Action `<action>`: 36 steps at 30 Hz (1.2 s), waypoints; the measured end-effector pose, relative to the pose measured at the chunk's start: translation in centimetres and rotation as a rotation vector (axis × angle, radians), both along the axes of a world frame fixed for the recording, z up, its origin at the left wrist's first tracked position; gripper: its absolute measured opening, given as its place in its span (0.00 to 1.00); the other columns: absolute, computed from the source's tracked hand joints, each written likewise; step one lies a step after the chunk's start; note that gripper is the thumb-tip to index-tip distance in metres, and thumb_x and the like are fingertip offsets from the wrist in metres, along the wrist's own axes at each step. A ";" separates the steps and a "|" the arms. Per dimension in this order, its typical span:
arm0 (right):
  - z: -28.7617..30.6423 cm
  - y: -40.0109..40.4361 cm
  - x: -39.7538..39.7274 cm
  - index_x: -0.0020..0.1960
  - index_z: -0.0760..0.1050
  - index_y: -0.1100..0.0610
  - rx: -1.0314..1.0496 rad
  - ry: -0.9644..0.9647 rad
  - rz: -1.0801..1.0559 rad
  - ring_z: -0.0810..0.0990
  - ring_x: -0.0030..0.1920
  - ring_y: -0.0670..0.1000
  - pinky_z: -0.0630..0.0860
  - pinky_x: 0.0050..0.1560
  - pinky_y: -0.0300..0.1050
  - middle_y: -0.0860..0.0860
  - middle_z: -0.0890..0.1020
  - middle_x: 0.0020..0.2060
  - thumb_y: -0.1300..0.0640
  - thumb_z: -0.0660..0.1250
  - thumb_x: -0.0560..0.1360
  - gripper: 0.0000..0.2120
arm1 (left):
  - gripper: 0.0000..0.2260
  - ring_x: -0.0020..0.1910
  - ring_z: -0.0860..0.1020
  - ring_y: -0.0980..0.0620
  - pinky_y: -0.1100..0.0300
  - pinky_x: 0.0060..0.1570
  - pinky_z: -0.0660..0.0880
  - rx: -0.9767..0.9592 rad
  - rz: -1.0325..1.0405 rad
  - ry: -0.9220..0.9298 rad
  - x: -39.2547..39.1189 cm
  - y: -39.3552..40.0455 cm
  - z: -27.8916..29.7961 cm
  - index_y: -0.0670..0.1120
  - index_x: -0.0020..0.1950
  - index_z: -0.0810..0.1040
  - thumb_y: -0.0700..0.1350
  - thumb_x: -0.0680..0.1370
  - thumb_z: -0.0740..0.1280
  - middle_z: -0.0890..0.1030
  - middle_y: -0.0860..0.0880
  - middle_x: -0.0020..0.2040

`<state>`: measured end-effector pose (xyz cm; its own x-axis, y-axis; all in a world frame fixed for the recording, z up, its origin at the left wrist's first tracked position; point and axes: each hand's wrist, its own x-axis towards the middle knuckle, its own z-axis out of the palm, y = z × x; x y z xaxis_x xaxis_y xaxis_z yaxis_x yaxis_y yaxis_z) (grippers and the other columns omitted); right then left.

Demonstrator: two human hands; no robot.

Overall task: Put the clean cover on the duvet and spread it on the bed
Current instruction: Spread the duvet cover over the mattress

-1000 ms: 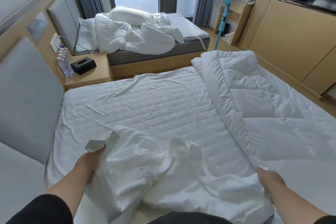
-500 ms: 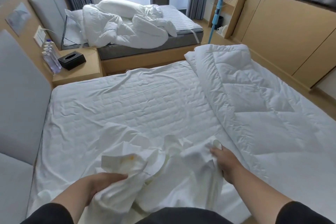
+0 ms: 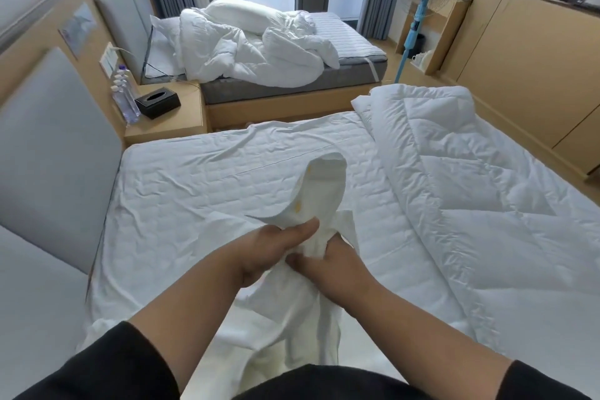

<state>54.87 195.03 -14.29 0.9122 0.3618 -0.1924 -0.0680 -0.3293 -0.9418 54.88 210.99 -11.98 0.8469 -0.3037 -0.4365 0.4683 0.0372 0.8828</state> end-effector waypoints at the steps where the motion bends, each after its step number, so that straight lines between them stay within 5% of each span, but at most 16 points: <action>1: 0.0 0.0 0.4 0.60 0.81 0.43 -0.020 0.028 -0.024 0.84 0.55 0.44 0.81 0.59 0.53 0.43 0.86 0.53 0.50 0.71 0.74 0.15 | 0.20 0.56 0.84 0.53 0.62 0.49 0.80 0.034 -0.030 -0.038 -0.2 0.4 0.3 0.58 0.54 0.87 0.65 0.66 0.74 0.86 0.51 0.57; 3: 0.3 -0.2 1.0 0.58 0.83 0.46 0.022 0.095 -0.062 0.85 0.53 0.47 0.82 0.57 0.56 0.45 0.87 0.51 0.54 0.68 0.75 0.12 | 0.19 0.55 0.83 0.57 0.63 0.50 0.79 0.092 -0.065 -0.141 -0.5 1.4 0.4 0.64 0.54 0.84 0.66 0.65 0.75 0.86 0.56 0.55; 5: 0.9 -0.3 1.9 0.54 0.84 0.51 0.149 0.201 -0.154 0.86 0.52 0.54 0.83 0.55 0.59 0.52 0.87 0.49 0.58 0.66 0.75 0.11 | 0.29 0.59 0.81 0.58 0.57 0.58 0.77 0.191 -0.008 -0.212 -1.0 2.2 -0.8 0.68 0.61 0.77 0.67 0.62 0.77 0.83 0.57 0.60; 8: 2.1 0.4 2.5 0.52 0.82 0.58 0.381 0.376 -0.399 0.88 0.46 0.58 0.85 0.41 0.54 0.58 0.87 0.45 0.61 0.69 0.74 0.08 | 0.50 0.70 0.71 0.59 0.52 0.71 0.69 0.329 0.057 -0.355 -2.8 1.9 -3.6 0.62 0.76 0.62 0.65 0.58 0.80 0.71 0.57 0.72; 12: 5.3 2.4 2.6 0.58 0.80 0.60 0.540 0.416 -0.528 0.88 0.41 0.55 0.82 0.35 0.47 0.57 0.88 0.44 0.61 0.71 0.75 0.12 | 0.55 0.73 0.65 0.57 0.51 0.71 0.68 0.580 0.149 -0.464 -5.7 -0.9 -7.7 0.61 0.79 0.56 0.68 0.57 0.80 0.67 0.59 0.73; 15: 7.7 3.0 2.6 0.55 0.83 0.60 0.631 0.394 -0.491 0.88 0.45 0.56 0.83 0.38 0.49 0.57 0.88 0.47 0.61 0.70 0.75 0.10 | 0.39 0.63 0.75 0.51 0.50 0.61 0.75 0.745 0.317 -0.350 -5.7 0.4 -9.8 0.55 0.69 0.71 0.67 0.61 0.75 0.76 0.55 0.61; 18: 9.2 3.2 2.9 0.57 0.83 0.58 0.661 0.339 -0.498 0.88 0.48 0.55 0.84 0.47 0.52 0.56 0.88 0.49 0.59 0.72 0.73 0.12 | 0.13 0.51 0.81 0.55 0.54 0.49 0.77 0.642 0.395 -0.347 -5.2 3.0 -10.0 0.61 0.50 0.80 0.64 0.69 0.69 0.83 0.59 0.46; 22: 9.1 1.9 4.6 0.65 0.78 0.53 0.524 0.150 -0.628 0.85 0.54 0.52 0.81 0.57 0.51 0.50 0.86 0.55 0.51 0.73 0.75 0.19 | 0.11 0.40 0.80 0.58 0.55 0.44 0.76 0.557 0.298 -0.345 -4.5 5.0 -9.1 0.53 0.42 0.82 0.60 0.74 0.69 0.84 0.53 0.43; 24: 7.8 0.7 4.6 0.66 0.76 0.51 0.390 0.057 -0.616 0.82 0.58 0.50 0.79 0.61 0.51 0.49 0.84 0.59 0.51 0.70 0.77 0.18 | 0.10 0.38 0.79 0.64 0.64 0.41 0.75 0.532 0.134 -0.318 -4.7 5.5 -8.3 0.58 0.39 0.81 0.62 0.73 0.69 0.84 0.58 0.42; 26: 5.6 -0.3 3.0 0.71 0.71 0.49 0.135 -0.131 -0.525 0.78 0.65 0.50 0.73 0.69 0.53 0.49 0.78 0.67 0.52 0.70 0.78 0.22 | 0.10 0.41 0.79 0.66 0.69 0.42 0.73 0.536 -0.019 -0.314 -5.0 5.8 -7.4 0.62 0.41 0.81 0.65 0.69 0.66 0.83 0.63 0.42; 28: 2.9 -0.9 0.7 0.79 0.61 0.54 -0.279 -0.546 -0.341 0.66 0.76 0.55 0.61 0.77 0.56 0.55 0.68 0.76 0.49 0.71 0.77 0.35 | 0.13 0.44 0.79 0.65 0.68 0.44 0.73 0.544 -0.143 -0.312 -4.8 5.9 -7.0 0.60 0.44 0.81 0.64 0.67 0.65 0.82 0.63 0.43; 30: 1.0 -0.9 -1.7 0.80 0.57 0.58 -0.563 -1.019 0.140 0.58 0.80 0.59 0.51 0.79 0.61 0.59 0.63 0.79 0.41 0.71 0.74 0.43 | 0.10 0.46 0.78 0.65 0.67 0.47 0.72 0.562 -0.267 -0.330 -4.5 5.4 -6.6 0.60 0.47 0.81 0.61 0.70 0.65 0.81 0.63 0.43; 31: 0.5 -0.4 -2.6 0.81 0.56 0.58 -0.638 -1.110 0.445 0.56 0.81 0.59 0.47 0.79 0.63 0.58 0.62 0.79 0.37 0.72 0.72 0.47 | 0.09 0.47 0.77 0.68 0.70 0.47 0.71 0.578 -0.351 -0.364 -4.3 5.0 -6.7 0.60 0.50 0.81 0.59 0.73 0.66 0.79 0.65 0.44; 34: -0.9 2.1 -3.1 0.82 0.37 0.52 -0.868 -0.939 0.973 0.50 0.82 0.57 0.38 0.79 0.66 0.55 0.55 0.82 0.37 0.74 0.68 0.59 | 0.14 0.48 0.71 0.69 0.79 0.48 0.65 0.582 -0.603 -0.362 -4.4 3.7 -8.0 0.51 0.65 0.77 0.52 0.82 0.64 0.75 0.59 0.54; 36: -2.0 3.4 -2.4 0.80 0.30 0.46 -0.943 -0.742 1.035 0.62 0.78 0.59 0.51 0.79 0.61 0.56 0.59 0.79 0.41 0.76 0.68 0.62 | 0.14 0.52 0.72 0.62 0.76 0.47 0.67 0.582 -0.635 -0.304 -4.9 3.2 -9.5 0.50 0.64 0.77 0.50 0.79 0.66 0.77 0.53 0.56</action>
<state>52.49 198.46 -16.25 0.3468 0.8740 -0.3403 0.9107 -0.4007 -0.1009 49.94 214.19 -21.48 0.6995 -0.5537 -0.4518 -0.0071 -0.6376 0.7703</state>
